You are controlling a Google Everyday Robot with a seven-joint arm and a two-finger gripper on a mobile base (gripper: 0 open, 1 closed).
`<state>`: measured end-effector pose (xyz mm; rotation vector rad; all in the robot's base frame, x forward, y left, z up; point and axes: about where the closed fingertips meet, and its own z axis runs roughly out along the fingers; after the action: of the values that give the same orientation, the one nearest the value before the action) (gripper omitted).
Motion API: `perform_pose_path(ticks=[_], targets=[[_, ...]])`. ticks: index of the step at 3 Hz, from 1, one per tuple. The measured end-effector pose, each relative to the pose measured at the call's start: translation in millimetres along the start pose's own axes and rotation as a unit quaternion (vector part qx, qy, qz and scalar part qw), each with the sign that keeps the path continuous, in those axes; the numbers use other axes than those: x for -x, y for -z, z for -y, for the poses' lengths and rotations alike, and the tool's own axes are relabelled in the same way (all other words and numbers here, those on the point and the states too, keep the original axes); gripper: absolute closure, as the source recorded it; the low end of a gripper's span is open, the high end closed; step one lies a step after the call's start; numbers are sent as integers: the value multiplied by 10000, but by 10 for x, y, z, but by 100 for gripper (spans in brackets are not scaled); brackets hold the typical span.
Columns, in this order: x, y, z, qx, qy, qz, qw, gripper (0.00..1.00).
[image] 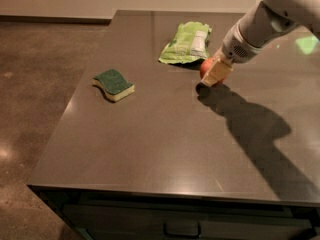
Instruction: Move apple near green rice chip bag
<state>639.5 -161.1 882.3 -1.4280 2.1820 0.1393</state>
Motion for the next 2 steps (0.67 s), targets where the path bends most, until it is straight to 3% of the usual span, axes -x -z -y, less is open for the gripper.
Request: perform_pose_path(ticks=[1,2], targets=[[12,-145,249,-67,-181,-56,9998,100],[2,-266,389,-120,-313,-128,9994,84]])
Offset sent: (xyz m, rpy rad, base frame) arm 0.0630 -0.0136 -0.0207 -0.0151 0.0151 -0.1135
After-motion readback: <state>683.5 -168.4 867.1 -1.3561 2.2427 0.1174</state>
